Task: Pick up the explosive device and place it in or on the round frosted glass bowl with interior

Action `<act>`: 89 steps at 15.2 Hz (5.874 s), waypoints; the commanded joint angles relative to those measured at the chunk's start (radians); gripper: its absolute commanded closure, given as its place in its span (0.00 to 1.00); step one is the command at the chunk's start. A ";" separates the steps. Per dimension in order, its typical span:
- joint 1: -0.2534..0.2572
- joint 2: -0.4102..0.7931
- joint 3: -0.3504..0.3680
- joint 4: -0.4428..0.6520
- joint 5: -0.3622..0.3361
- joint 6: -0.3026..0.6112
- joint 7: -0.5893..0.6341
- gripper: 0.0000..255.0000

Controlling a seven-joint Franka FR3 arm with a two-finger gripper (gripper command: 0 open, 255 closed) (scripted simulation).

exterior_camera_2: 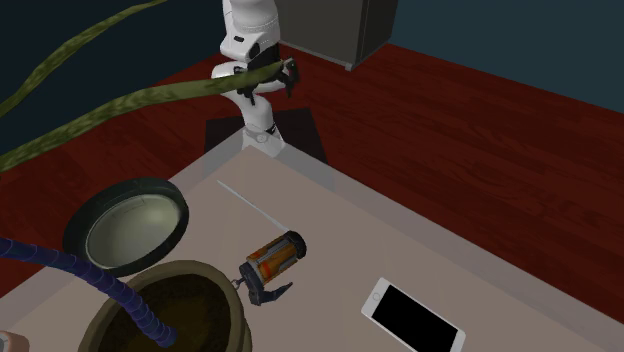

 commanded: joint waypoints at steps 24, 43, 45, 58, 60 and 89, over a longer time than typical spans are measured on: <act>-0.179 0.761 0.212 0.531 -0.162 0.411 0.726 0.00; -0.180 1.074 0.172 0.819 -0.317 0.468 0.975 0.00; -0.180 1.074 0.172 0.819 -0.317 0.468 0.975 0.00; -0.180 1.074 0.172 0.819 -0.317 0.468 0.975 1.00; -0.179 1.073 0.173 0.844 -0.315 0.442 0.971 1.00; -0.120 1.215 0.176 1.454 -0.344 -0.024 0.917 1.00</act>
